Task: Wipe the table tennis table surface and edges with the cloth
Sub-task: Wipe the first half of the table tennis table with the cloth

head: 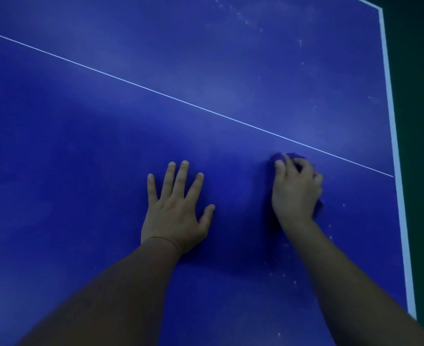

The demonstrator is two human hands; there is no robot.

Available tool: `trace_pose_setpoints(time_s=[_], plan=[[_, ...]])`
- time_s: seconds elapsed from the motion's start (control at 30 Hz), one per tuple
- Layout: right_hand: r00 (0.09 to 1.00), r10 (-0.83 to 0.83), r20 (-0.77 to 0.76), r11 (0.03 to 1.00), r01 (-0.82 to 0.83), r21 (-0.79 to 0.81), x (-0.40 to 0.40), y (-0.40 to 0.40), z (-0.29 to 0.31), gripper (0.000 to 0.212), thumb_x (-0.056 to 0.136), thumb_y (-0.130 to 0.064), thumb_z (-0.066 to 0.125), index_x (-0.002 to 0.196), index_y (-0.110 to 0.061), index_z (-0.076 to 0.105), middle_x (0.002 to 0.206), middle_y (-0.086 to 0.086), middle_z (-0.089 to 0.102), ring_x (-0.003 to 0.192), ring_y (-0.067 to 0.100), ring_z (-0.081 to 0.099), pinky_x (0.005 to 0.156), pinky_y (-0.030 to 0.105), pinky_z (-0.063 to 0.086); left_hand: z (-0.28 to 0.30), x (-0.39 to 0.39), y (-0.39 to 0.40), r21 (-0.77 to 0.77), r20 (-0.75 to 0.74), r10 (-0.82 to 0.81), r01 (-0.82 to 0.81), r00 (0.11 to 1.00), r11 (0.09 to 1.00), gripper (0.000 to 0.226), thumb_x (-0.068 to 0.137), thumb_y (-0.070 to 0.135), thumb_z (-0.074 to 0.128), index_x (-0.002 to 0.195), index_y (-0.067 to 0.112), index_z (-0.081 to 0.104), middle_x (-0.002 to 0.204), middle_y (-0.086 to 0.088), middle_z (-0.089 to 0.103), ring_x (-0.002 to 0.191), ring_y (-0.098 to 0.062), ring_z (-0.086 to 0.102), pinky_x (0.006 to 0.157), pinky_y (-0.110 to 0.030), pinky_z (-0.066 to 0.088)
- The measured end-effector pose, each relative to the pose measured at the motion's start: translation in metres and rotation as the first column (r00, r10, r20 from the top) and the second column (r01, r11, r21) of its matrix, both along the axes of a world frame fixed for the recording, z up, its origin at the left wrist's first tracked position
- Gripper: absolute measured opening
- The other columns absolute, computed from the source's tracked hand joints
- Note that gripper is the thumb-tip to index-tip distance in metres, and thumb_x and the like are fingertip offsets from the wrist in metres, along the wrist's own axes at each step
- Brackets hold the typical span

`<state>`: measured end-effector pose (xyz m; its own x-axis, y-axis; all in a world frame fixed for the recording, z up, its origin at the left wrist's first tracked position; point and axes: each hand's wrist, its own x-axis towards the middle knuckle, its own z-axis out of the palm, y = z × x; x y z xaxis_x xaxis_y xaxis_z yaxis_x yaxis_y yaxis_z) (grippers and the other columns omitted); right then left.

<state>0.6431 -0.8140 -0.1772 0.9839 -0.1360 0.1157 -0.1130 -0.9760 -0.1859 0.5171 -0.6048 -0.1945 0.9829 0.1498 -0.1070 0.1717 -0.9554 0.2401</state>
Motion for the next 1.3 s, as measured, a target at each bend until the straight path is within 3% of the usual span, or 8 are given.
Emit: trace_pose_setpoints(time_s=[0.1, 0.23, 0.37, 0.6, 0.8, 1.03, 1.2, 1.3], plan=[[0.999, -0.040, -0.026, 0.998, 0.041, 0.044, 0.039, 0.007, -0.001, 0.045, 0.106, -0.045, 0.040, 0.140, -0.023, 0.058, 0.144, 0.005, 0.048, 0.122, 0.039, 0.041, 0.097, 0.048, 0.038, 0.000, 0.000, 0.000, 0.004, -0.003, -0.002, 0.002, 1.000, 1.000, 0.076, 0.093, 0.069, 0.017, 0.159, 0.032, 0.022, 0.169, -0.005, 0.007, 0.156, -0.027, -0.006, 0.121, -0.061, -0.005], [0.975, 0.219, -0.047, 0.975, -0.217, 0.040, 0.035, 0.034, 0.000, 0.046, 0.104, -0.048, 0.042, 0.142, -0.026, 0.056, 0.143, 0.001, 0.048, 0.123, 0.034, 0.041, 0.095, 0.047, 0.038, -0.002, 0.000, 0.001, 0.005, -0.005, -0.008, 0.008, 1.000, 1.000, 0.079, 0.091, 0.076, 0.016, 0.158, 0.035, 0.022, 0.169, -0.004, 0.008, 0.156, -0.026, -0.007, 0.121, -0.061, -0.005], [0.896, 0.437, -0.077, 0.899, -0.436, 0.032, -0.017, 0.002, -0.003, 0.049, 0.100, -0.051, 0.041, 0.139, -0.027, 0.059, 0.140, 0.000, 0.052, 0.121, 0.034, 0.043, 0.096, 0.050, 0.039, -0.003, -0.001, 0.002, 0.019, 0.006, -0.005, 0.005, 1.000, 1.000, 0.082, 0.089, 0.080, 0.017, 0.157, 0.036, 0.025, 0.169, -0.003, 0.010, 0.156, -0.027, -0.004, 0.121, -0.062, -0.004], [0.982, 0.179, -0.067, 0.983, -0.176, 0.051, 0.028, -0.008, 0.001, 0.044, 0.104, -0.044, 0.045, 0.141, -0.025, 0.058, 0.143, 0.004, 0.050, 0.124, 0.036, 0.042, 0.098, 0.048, 0.037, -0.005, -0.002, 0.002, 0.023, 0.000, -0.006, 0.006, 1.000, 1.000, 0.083, 0.088, 0.082, 0.014, 0.158, 0.038, 0.019, 0.169, -0.002, 0.005, 0.155, -0.025, -0.009, 0.121, -0.060, -0.007], [0.816, 0.549, -0.182, 0.829, -0.559, -0.007, -0.044, -0.018, 0.002, 0.081, 0.084, -0.081, 0.035, 0.145, -0.029, 0.050, 0.147, -0.003, 0.043, 0.130, 0.031, 0.036, 0.102, 0.051, 0.034, -0.001, -0.004, 0.002, -0.013, 0.013, -0.003, 0.003, 1.000, 1.000, 0.083, 0.086, 0.081, 0.021, 0.157, 0.038, 0.026, 0.169, -0.004, 0.009, 0.155, -0.026, -0.005, 0.121, -0.061, -0.006], [0.882, 0.451, -0.136, 0.892, -0.449, 0.047, -0.043, -0.036, 0.005, 0.047, 0.100, -0.047, 0.053, 0.141, -0.027, 0.057, 0.143, 0.001, 0.050, 0.128, 0.034, 0.040, 0.100, 0.049, 0.035, 0.007, -0.010, 0.005, -0.127, 0.040, -0.038, 0.043, 0.998, 0.991, 0.078, 0.086, 0.075, 0.028, 0.151, 0.035, 0.042, 0.167, -0.004, 0.019, 0.155, -0.023, 0.000, 0.121, -0.059, -0.011], [0.648, 0.744, -0.164, 0.668, -0.729, 0.149, -0.116, -0.059, 0.013, 0.056, 0.097, -0.055, 0.037, 0.135, -0.023, 0.063, 0.138, -0.002, 0.056, 0.122, 0.027, 0.043, 0.094, 0.047, 0.039, 0.021, -0.029, 0.012, -0.172, -0.011, -0.135, 0.131, 0.991, 0.976, 0.076, 0.086, 0.068, 0.030, 0.151, 0.031, 0.045, 0.167, -0.005, 0.017, 0.155, -0.022, 0.003, 0.122, -0.055, -0.008], [0.675, 0.706, -0.212, 0.708, -0.675, 0.207, -0.109, -0.065, 0.017, 0.057, 0.098, -0.056, 0.037, 0.136, -0.024, 0.062, 0.140, -0.008, 0.053, 0.127, 0.023, 0.038, 0.102, 0.044, 0.032, 0.025, -0.074, 0.001, -0.128, -0.029, -0.152, 0.147, 0.988, 0.981, 0.078, 0.088, 0.068, 0.023, 0.155, 0.031, 0.037, 0.168, -0.004, 0.014, 0.156, -0.022, 0.002, 0.123, -0.053, -0.008]])
